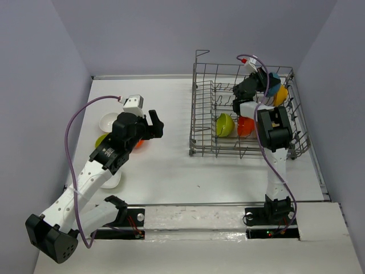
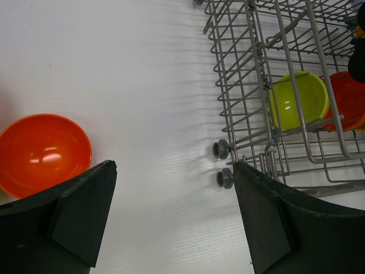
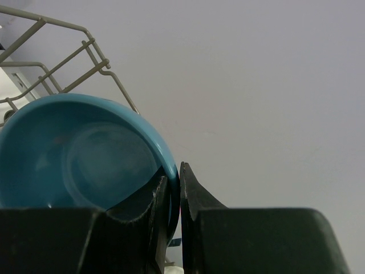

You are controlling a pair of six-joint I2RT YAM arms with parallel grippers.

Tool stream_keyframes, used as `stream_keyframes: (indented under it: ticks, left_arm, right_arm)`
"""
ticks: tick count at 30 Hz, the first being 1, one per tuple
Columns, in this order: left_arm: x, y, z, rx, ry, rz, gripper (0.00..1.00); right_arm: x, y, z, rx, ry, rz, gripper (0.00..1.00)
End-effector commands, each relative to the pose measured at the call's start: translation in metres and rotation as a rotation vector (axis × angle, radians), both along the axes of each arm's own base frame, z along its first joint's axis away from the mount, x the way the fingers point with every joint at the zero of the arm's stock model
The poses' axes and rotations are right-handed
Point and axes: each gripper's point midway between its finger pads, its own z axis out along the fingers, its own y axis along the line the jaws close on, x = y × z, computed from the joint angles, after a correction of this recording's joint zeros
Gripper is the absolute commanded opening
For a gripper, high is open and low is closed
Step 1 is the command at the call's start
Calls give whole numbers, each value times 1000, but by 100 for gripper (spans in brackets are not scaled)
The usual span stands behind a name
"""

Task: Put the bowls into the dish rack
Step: Insert the bowl into the dish rack.

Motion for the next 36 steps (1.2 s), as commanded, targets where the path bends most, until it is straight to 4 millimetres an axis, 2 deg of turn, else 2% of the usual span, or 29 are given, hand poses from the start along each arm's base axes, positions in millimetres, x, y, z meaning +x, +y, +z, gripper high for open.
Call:
stream_keyframes:
  ticks: [1,8,10,23,36]
  left_arm:
    - [2,-3,0,1,-18,-13,93]
    - [2,-4,-1,2,-15,-15,93]
    - [2,-4,-1,2,-15,-16,93]
    - [2,-4,-1,4,-15,-14,93]
    - [1,-3,-2,3,-15,-13,93]
  right_arm:
    - [0,-2,-8,17,-104,5,2]
    - [3,-2,-17,26,-95,3,6]
    - [4,-2,-18,27,-94,4,11]
    - [8,9,-26,32,-83,21,16]
    - [11,14,-34,34,-57,27,34]
